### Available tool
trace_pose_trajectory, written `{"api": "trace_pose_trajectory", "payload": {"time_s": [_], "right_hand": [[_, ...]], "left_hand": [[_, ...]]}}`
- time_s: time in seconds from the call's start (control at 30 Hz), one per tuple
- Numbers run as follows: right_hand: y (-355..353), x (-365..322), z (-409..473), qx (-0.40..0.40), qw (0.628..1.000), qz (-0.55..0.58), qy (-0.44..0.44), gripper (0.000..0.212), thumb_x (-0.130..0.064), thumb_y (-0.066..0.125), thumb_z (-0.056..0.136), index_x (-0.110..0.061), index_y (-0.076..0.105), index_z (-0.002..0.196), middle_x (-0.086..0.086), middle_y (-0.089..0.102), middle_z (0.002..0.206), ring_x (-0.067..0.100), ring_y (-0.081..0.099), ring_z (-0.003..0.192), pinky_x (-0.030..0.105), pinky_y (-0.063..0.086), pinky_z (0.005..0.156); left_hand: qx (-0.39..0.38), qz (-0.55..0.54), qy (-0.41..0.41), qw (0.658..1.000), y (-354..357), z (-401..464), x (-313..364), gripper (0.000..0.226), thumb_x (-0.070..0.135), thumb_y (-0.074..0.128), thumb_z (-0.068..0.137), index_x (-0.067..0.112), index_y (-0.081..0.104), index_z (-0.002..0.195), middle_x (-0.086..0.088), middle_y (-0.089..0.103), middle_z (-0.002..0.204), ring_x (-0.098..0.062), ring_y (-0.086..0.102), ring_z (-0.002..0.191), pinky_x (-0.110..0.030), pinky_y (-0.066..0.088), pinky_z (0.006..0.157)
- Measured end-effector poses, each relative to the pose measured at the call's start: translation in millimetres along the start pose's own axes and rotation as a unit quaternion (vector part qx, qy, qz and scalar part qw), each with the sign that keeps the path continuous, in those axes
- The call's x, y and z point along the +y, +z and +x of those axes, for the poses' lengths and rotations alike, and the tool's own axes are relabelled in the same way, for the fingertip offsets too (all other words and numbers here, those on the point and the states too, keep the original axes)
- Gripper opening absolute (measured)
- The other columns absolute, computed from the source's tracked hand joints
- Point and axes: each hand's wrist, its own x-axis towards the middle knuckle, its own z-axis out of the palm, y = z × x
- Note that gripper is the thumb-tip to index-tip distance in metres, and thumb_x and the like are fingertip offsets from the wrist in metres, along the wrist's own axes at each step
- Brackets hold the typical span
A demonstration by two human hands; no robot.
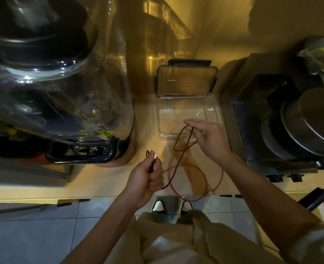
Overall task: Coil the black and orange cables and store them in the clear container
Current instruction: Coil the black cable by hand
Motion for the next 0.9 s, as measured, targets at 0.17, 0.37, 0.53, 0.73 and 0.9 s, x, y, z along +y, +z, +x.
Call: {"api": "trace_pose_trajectory", "payload": {"time_s": [0.17, 0.37, 0.53, 0.73, 0.9], "right_hand": [[-15, -6, 2, 0.036, 0.998, -0.016, -0.053, 0.024, 0.006, 0.068, 0.086, -0.005, 0.075, 0.106, -0.007, 0.069, 0.103, 0.002, 0.065, 0.101, 0.007, 0.045, 0.093], [-37, -31, 15, 0.043, 0.985, -0.001, -0.167, 0.013, 0.000, 0.071, 0.086, -0.003, 0.077, 0.097, 0.007, 0.075, 0.098, 0.016, 0.071, 0.094, 0.029, 0.056, 0.089], [-69, -63, 28, -0.028, 0.975, -0.024, -0.218, 0.013, -0.012, 0.071, 0.087, -0.003, 0.077, 0.094, 0.011, 0.075, 0.089, 0.023, 0.071, 0.083, 0.041, 0.058, 0.075], [-120, -88, 17, -0.201, 0.978, -0.012, -0.057, 0.012, -0.037, 0.070, 0.077, -0.029, 0.075, 0.084, -0.012, 0.073, 0.078, 0.002, 0.070, 0.076, 0.023, 0.056, 0.069], [-127, -81, -7, -0.276, 0.958, 0.072, 0.008, 0.024, -0.042, 0.069, 0.074, -0.022, 0.076, 0.082, 0.000, 0.074, 0.073, 0.011, 0.070, 0.069, 0.023, 0.056, 0.064]], "left_hand": [[0.010, -0.030, 0.011, 0.999, -2, -2, 7, 0.050, 0.043, 0.036, 0.100, 0.019, 0.049, 0.058, 0.008, 0.027, 0.044, -0.004, 0.022, 0.033, -0.018, 0.017, 0.034], [0.017, -0.053, 0.029, 0.998, -6, -2, 10, 0.046, 0.045, 0.040, 0.096, 0.019, 0.049, 0.059, 0.009, 0.027, 0.043, -0.004, 0.021, 0.033, -0.019, 0.017, 0.033], [0.017, -0.062, 0.033, 0.997, -5, 2, 11, 0.044, 0.046, 0.043, 0.094, 0.020, 0.050, 0.059, 0.009, 0.028, 0.043, -0.003, 0.023, 0.032, -0.017, 0.021, 0.031], [0.053, -0.083, 0.048, 0.994, -4, 7, 12, 0.042, 0.051, 0.049, 0.088, 0.021, 0.048, 0.059, 0.009, 0.024, 0.044, -0.007, 0.010, 0.039, -0.019, 0.014, 0.034], [0.064, -0.072, 0.059, 0.994, -1, 14, 10, 0.040, 0.054, 0.052, 0.085, 0.022, 0.042, 0.064, 0.009, 0.023, 0.046, -0.003, 0.019, 0.035, -0.017, 0.017, 0.032]]}}
